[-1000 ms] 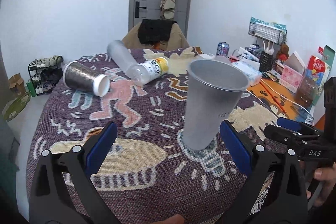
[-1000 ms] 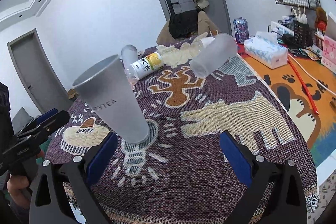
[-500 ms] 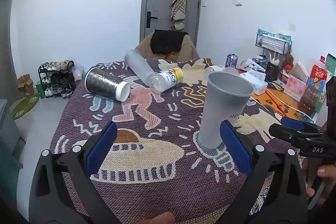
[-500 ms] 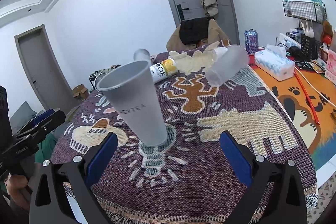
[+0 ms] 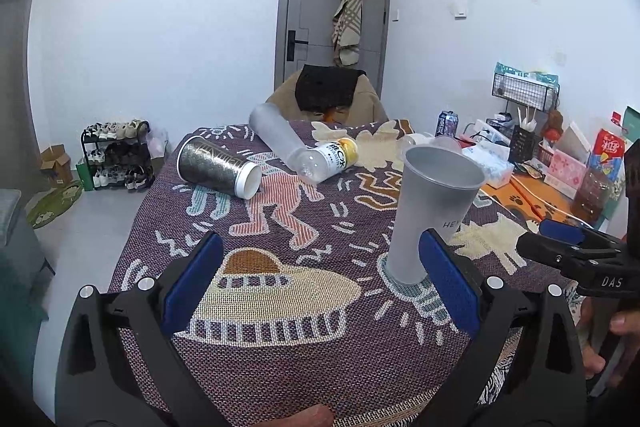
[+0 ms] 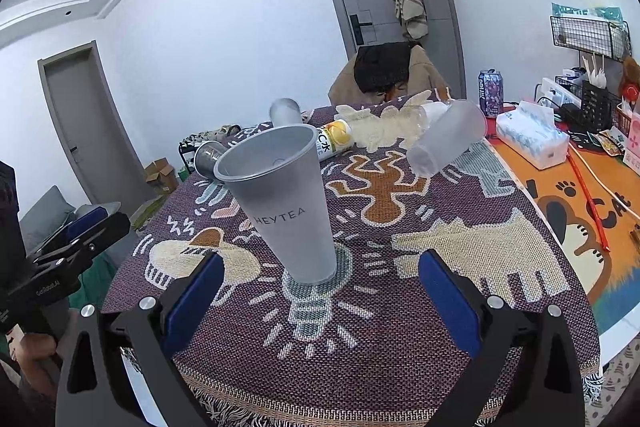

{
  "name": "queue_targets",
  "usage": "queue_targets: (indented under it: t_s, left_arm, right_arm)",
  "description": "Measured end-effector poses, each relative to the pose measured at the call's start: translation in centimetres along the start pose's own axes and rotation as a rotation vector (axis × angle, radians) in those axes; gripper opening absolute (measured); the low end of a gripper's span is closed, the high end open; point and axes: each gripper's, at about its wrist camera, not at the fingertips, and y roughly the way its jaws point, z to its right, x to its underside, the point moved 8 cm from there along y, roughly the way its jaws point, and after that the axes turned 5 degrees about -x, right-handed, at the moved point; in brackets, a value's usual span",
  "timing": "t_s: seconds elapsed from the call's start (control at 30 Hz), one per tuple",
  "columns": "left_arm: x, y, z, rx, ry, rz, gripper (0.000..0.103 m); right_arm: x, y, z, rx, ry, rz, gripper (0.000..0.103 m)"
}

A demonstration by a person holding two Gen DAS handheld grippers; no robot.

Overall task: Flip cup upright
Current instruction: 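Open the left tool and hold both tools still beside the upright cup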

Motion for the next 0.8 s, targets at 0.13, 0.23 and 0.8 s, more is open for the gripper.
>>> queue_targets:
  t_s: [0.13,0.23,0.8]
  left_arm:
    - [-0.09,-0.05,0.13,0.001,0.0,0.004,0.097]
    - [-0.13,-0.22,0.18,-0.001,0.002,0.009,0.097]
    - [-0.37,-0.62,0.61,-0.001,0.007,0.02,0.097]
  right_arm:
    - [-0.05,-0.04,-0.09,-0.002,-0.003,0.002,0.095]
    - [-0.05,-0.14,-0.09,-0.002,-0.001,0.005,0.095]
    - [-0.16,-0.52,-0.03,0.003,-0.003,0.013,0.095]
